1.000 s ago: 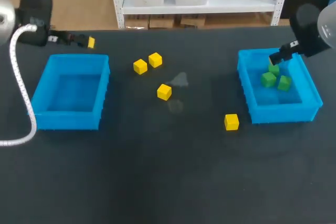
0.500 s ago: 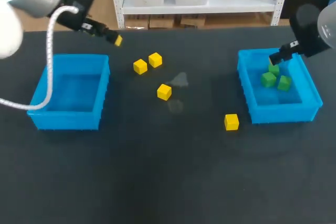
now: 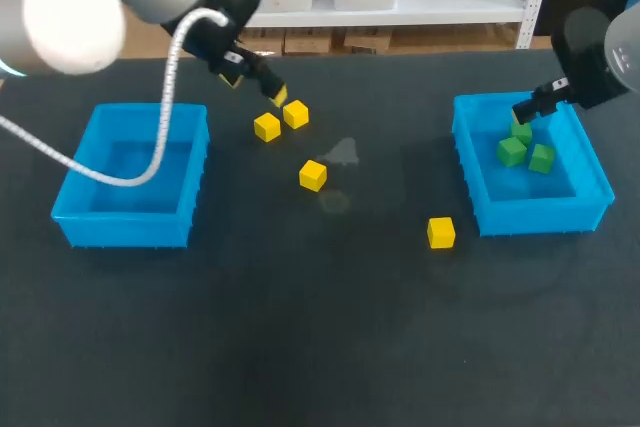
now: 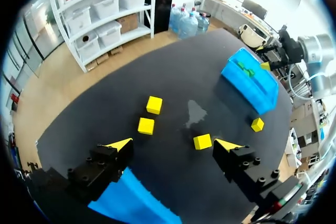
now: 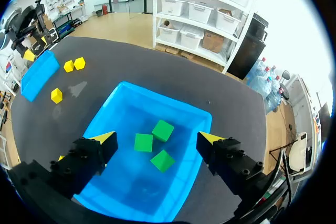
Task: Put the green cubes in the right bin and the yellow cubes in the left bin.
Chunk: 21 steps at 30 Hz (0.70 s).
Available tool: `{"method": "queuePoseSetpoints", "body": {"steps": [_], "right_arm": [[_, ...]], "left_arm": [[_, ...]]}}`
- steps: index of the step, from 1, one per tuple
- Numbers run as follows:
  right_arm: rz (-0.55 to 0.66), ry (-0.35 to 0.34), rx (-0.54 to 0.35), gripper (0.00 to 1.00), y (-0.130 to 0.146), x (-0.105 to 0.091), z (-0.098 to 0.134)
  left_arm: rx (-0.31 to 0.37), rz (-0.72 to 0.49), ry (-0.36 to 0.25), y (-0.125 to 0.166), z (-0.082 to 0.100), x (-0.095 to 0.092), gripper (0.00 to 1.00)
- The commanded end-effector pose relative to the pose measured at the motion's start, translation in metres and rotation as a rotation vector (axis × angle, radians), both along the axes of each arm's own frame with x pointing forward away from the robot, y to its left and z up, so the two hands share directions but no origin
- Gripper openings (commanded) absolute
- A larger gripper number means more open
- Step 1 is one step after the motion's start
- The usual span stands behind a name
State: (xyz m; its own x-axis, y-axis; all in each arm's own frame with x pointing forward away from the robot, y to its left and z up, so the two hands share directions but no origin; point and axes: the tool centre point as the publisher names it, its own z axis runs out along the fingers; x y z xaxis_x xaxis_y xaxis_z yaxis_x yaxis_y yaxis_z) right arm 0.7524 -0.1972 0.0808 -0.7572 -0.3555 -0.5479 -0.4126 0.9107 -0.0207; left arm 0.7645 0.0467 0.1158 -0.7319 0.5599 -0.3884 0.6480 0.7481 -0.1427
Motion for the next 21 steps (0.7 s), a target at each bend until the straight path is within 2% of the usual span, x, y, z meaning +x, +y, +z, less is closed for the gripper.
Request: {"method": "queuePoseSetpoints", "body": {"steps": [1, 10, 15, 21], "right_arm": [[-0.003, -0.004, -0.001, 1.0, 0.0, -0.001, 0.0], [-0.003, -0.004, -0.001, 1.0, 0.0, -0.001, 0.0], [-0.003, -0.004, -0.001, 1.0, 0.0, -0.001, 0.0], [-0.003, -0.004, -0.001, 1.0, 0.0, -0.001, 0.0]], "left_arm": [[0.112, 0.006, 0.143, -0.015, -0.013, 0.004, 1.0], [0.157, -0.015, 0.196, -0.037, -0.032, -0.01, 1.0], [0.167, -0.012, 0.247, -0.047, -0.043, -0.016, 1.0], [0.196, -0.012, 0.272, -0.056, -0.052, -0.024, 1.0]]}}
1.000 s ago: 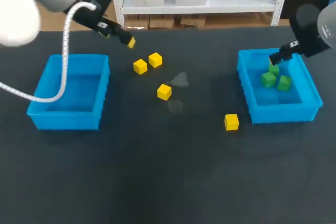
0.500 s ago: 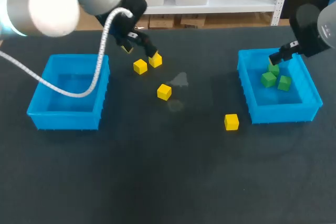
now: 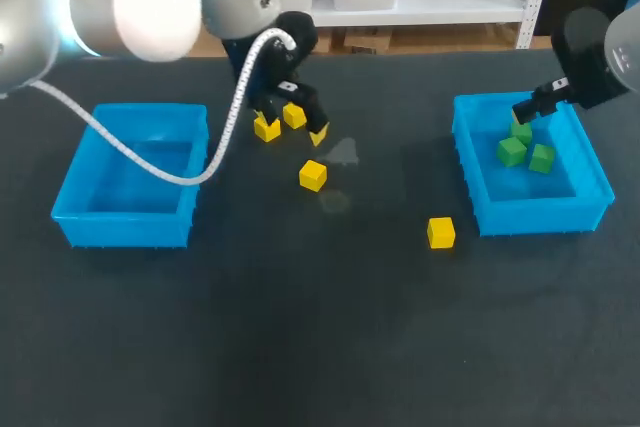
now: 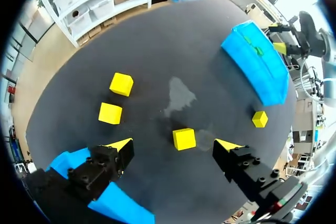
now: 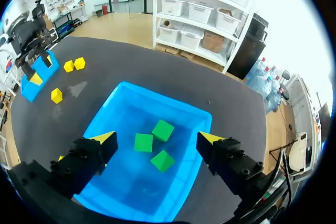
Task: Put the green cubes in the right bin and the yellow cubes in the left bin.
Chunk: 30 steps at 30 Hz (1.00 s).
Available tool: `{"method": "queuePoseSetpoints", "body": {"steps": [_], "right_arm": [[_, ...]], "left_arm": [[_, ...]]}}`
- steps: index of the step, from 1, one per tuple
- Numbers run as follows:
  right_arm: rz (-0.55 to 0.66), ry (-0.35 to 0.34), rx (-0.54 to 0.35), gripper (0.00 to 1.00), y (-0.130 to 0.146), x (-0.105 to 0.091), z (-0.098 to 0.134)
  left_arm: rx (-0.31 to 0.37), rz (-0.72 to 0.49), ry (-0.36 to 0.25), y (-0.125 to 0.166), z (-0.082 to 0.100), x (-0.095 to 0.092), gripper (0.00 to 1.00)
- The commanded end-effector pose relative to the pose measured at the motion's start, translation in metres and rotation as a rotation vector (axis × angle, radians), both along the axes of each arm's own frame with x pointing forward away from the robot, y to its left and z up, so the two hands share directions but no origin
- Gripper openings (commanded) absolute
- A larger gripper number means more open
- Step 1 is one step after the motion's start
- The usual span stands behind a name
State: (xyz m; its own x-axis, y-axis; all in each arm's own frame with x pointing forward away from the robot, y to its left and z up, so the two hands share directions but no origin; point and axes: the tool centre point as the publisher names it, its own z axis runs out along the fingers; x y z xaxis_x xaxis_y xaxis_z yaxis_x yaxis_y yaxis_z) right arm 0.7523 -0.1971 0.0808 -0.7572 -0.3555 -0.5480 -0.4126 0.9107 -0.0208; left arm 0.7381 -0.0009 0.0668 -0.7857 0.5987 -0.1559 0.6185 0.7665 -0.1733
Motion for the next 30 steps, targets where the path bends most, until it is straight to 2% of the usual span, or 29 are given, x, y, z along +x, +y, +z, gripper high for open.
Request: {"method": "queuePoseSetpoints", "body": {"steps": [1, 11, 19, 25, 30], "right_arm": [[-0.003, -0.004, -0.001, 1.0, 0.0, -0.001, 0.0], [-0.003, -0.004, -0.001, 1.0, 0.0, -0.001, 0.0], [-0.003, -0.004, -0.001, 1.0, 0.0, -0.001, 0.0], [-0.003, -0.004, -0.001, 1.0, 0.0, -0.001, 0.0], [-0.003, -0.004, -0.001, 1.0, 0.0, -0.001, 0.0]], "left_arm": [[0.065, -0.009, 0.07, -0.009, -0.005, 0.001, 1.0], [0.112, 0.015, 0.129, -0.022, -0.024, -0.013, 1.0], [0.128, 0.028, 0.149, -0.026, -0.039, -0.023, 1.0], [0.168, 0.033, 0.154, -0.027, -0.049, -0.024, 1.0], [0.175, 0.048, 0.151, -0.028, -0.057, -0.021, 1.0]]}}
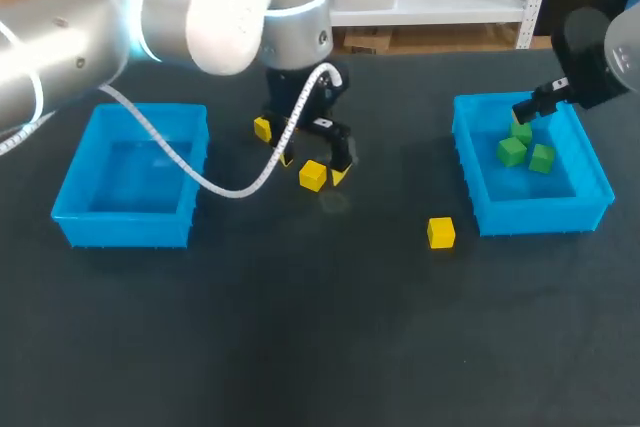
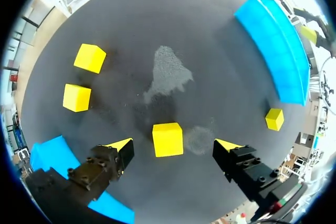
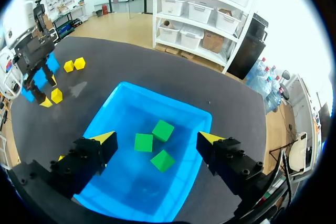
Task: Put the green cubes in the right bin and the yellow cubes in the left bin.
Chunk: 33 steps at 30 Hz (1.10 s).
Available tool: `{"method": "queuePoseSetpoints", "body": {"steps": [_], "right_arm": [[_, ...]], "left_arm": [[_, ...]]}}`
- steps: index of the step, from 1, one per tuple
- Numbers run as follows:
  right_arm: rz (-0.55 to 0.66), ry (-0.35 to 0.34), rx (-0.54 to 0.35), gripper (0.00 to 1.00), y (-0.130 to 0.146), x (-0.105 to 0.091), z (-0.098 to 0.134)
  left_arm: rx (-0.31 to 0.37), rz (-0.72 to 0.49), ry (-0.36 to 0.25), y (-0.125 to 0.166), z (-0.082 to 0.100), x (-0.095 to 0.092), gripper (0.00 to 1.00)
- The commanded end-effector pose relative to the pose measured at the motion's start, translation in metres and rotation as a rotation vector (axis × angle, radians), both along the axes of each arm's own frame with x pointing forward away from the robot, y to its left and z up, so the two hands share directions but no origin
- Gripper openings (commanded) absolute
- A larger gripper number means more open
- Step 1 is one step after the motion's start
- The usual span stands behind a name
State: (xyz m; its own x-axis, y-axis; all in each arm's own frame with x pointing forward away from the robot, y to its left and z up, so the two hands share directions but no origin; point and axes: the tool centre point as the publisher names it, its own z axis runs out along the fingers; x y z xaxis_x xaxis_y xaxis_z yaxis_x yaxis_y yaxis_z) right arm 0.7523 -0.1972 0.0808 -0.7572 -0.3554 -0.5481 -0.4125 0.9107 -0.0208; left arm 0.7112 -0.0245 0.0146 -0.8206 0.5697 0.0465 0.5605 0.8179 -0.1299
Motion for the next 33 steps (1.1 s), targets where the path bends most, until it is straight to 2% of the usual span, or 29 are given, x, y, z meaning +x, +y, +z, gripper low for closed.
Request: {"method": "queuePoseSetpoints", "body": {"steps": [1, 7, 8, 9, 10, 11, 25, 30, 33], "right_arm": [[-0.003, -0.004, -0.001, 1.0, 0.0, -0.001, 0.0], [-0.003, -0.004, -0.001, 1.0, 0.0, -0.001, 0.0], [-0.003, -0.004, -0.001, 1.0, 0.0, -0.001, 0.0], [-0.003, -0.004, -0.001, 1.0, 0.0, -0.001, 0.0], [-0.003, -0.004, -0.001, 1.0, 0.0, -0.001, 0.0], [-0.003, -0.004, -0.001, 1.0, 0.0, -0.001, 0.0], [-0.003, -0.004, -0.001, 1.0, 0.0, -0.001, 0.0], [-0.003, -0.004, -0.001, 1.0, 0.0, -0.001, 0.0], [-0.003, -0.004, -0.001, 1.0, 0.0, -0.001, 0.0]], "left_arm": [[0.022, 0.002, 0.012, -0.005, -0.007, 0.007, 1.0], [0.046, -0.006, 0.01, -0.007, -0.01, 0.009, 1.0], [0.046, -0.006, 0.01, -0.008, -0.01, 0.008, 0.74], [0.046, -0.005, 0.01, -0.008, -0.01, 0.008, 0.44], [0.048, 0.001, 0.008, -0.007, -0.01, 0.008, 0.3], [0.049, 0.003, 0.007, -0.006, -0.011, 0.007, 0.0], [0.058, 0.021, 0.003, 0.007, -0.009, 0.004, 0.0], [0.02, 0.008, -0.046, 0.013, 0.013, 0.01, 0.0], [-0.038, 0.033, -0.089, 0.02, 0.039, 0.017, 0.0]]}}
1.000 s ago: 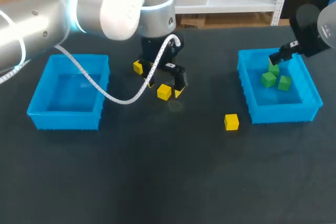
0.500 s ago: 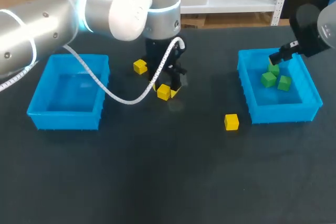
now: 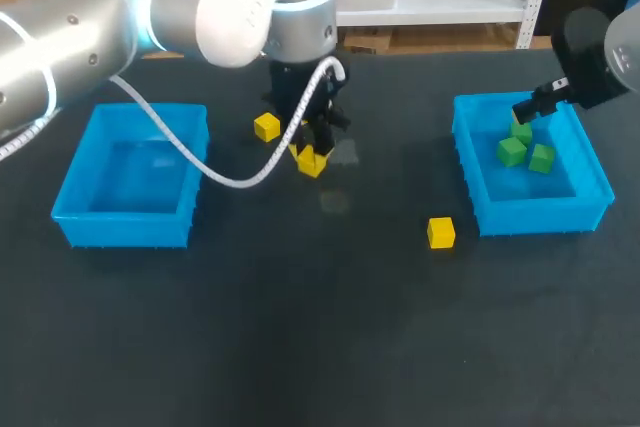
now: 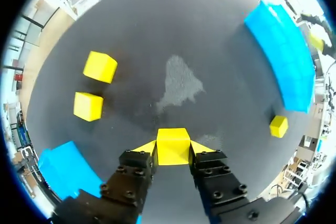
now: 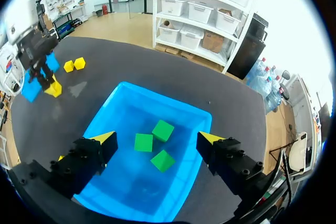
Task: Put the green cubes in the right bin and the yellow cubes in the left bin.
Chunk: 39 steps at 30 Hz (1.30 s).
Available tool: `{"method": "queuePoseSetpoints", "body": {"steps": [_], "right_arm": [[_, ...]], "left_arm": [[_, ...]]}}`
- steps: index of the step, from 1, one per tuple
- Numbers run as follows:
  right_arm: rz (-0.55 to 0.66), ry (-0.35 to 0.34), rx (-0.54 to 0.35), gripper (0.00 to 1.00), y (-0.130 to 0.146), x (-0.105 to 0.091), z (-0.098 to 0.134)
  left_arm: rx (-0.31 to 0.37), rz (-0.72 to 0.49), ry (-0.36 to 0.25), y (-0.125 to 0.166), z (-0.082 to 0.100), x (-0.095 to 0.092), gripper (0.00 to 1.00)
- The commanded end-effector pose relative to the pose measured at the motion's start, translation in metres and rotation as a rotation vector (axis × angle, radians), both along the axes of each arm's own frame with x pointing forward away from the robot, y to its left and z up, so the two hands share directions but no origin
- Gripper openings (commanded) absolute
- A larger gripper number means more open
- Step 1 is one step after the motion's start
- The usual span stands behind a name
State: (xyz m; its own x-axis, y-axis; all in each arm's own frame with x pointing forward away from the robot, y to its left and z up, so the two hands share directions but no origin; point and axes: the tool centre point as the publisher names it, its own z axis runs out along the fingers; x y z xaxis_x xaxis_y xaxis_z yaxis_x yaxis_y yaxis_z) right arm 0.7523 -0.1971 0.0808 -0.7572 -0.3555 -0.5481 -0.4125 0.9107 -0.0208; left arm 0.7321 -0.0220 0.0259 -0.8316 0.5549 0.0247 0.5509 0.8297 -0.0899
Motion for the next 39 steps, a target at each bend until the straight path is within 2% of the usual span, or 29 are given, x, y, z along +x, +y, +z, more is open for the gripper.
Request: {"method": "queuePoseSetpoints", "body": {"steps": [1, 6, 12, 16, 18, 24, 30, 37, 38, 39], "right_arm": [[-0.003, -0.004, -0.001, 1.0, 0.0, -0.001, 0.0], [-0.003, -0.004, -0.001, 1.0, 0.0, -0.001, 0.0], [-0.003, -0.004, -0.001, 1.0, 0.0, -0.001, 0.0], [-0.003, -0.004, -0.001, 1.0, 0.0, -0.001, 0.0], [-0.003, -0.004, -0.001, 1.0, 0.0, -0.001, 0.0], [-0.003, -0.004, -0.001, 1.0, 0.0, -0.001, 0.0], [-0.003, -0.004, -0.001, 1.0, 0.0, -0.001, 0.0], [-0.003, -0.004, -0.001, 1.0, 0.0, -0.001, 0.0], [-0.003, -0.004, -0.001, 1.0, 0.0, -0.001, 0.0], [-0.003, -0.004, -0.001, 1.0, 0.0, -0.001, 0.0]], "left_arm": [[-0.073, 0.028, -0.067, 0.021, 0.037, -0.001, 0.0], [-0.145, 0.142, -0.162, 0.061, 0.077, 0.01, 0.0], [-0.124, 0.269, -0.215, 0.112, 0.093, 0.009, 0.0], [-0.078, 0.339, -0.229, 0.148, 0.091, 0.001, 0.0], [-0.076, 0.373, -0.221, 0.162, 0.087, -0.006, 0.0], [-0.039, 0.447, -0.2, 0.194, 0.074, -0.028, 0.0], [-0.013, 0.504, -0.169, 0.214, 0.059, -0.044, 0.0], [0.0, 0.53, -0.144, 0.227, 0.05, -0.051, 0.0], [0.013, 0.522, -0.143, 0.228, 0.05, -0.051, 0.15], [0.017, 0.516, -0.142, 0.23, 0.05, -0.05, 1.0]]}}
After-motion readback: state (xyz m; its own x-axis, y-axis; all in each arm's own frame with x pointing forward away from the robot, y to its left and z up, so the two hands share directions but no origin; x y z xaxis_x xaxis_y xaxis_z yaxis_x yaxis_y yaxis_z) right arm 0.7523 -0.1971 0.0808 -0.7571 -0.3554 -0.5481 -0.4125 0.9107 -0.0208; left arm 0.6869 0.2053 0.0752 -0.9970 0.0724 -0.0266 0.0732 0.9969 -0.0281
